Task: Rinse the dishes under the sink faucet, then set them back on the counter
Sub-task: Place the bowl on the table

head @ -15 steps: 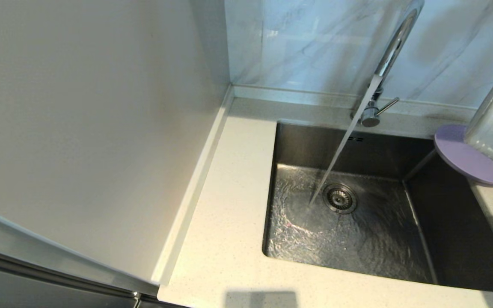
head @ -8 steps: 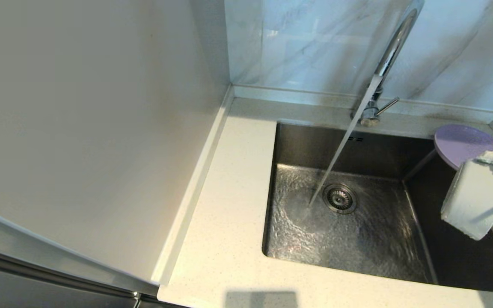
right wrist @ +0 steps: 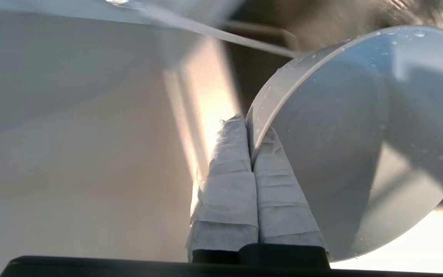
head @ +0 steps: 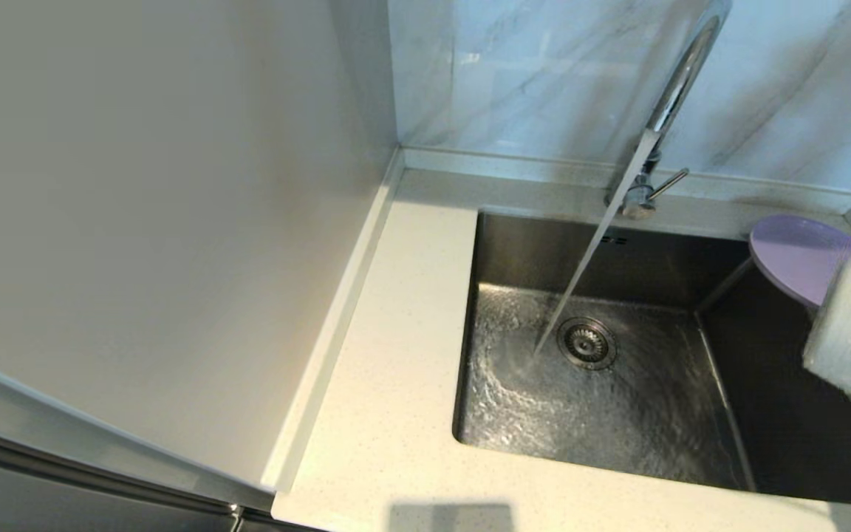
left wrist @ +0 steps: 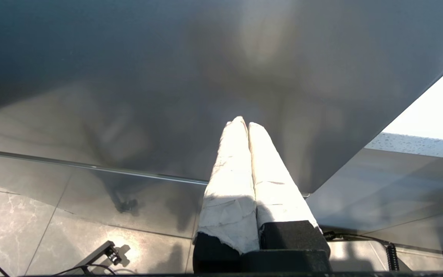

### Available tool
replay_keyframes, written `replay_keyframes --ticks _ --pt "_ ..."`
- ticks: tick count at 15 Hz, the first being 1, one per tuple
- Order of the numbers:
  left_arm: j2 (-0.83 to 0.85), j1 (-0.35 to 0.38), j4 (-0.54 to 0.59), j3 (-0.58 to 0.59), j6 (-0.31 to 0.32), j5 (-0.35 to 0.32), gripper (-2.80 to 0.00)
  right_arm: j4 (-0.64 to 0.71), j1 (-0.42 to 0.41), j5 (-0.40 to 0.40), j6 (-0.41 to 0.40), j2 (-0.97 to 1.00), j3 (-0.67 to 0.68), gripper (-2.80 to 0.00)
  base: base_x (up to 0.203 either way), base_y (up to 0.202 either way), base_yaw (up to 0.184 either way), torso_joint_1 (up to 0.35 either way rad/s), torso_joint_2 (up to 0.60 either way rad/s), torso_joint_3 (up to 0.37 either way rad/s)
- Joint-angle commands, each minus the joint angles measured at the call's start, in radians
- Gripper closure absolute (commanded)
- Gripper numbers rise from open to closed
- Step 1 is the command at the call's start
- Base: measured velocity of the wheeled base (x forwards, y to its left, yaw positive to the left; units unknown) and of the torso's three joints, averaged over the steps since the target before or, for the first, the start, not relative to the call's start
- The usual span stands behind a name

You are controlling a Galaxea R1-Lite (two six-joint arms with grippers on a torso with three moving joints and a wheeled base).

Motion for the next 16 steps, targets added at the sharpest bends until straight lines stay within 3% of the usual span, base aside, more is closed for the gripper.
replay_keyframes --ticks 1,3,5,8,11,16 --pt "0.000 0.000 0.000 0.000 0.000 0.000 0.00 0.114 0.001 -0.094 0.002 0.014 0.047 0.00 0.000 0.000 0.000 0.000 0.00 0.000" --pt "0.000 0.000 0.000 0.000 0.000 0.000 0.00 0.176 0.001 -0.241 -0.102 0.017 0.052 0.00 0.000 0.000 0.000 0.000 0.00 0.000" --pt "0.000 0.000 0.000 0.000 0.000 0.000 0.00 0.190 0.001 -0.394 -0.292 -0.006 0.073 0.00 0.000 0.000 0.000 0.000 0.00 0.000" --pt "0.000 0.000 0.000 0.000 0.000 0.000 0.00 0.191 0.001 -0.511 -0.543 -0.069 0.121 0.00 0.000 0.000 0.000 0.000 0.00 0.000" --pt "0.000 0.000 0.000 0.000 0.000 0.000 0.00 0.211 -0.010 -0.571 -0.726 -0.128 0.165 0.00 0.000 0.000 0.000 0.000 0.00 0.000" --pt "0.000 0.000 0.000 0.000 0.000 0.000 0.00 0.269 -0.107 -0.578 -0.861 -0.121 0.301 0.00 0.000 0.000 0.000 0.000 0.00 0.000"
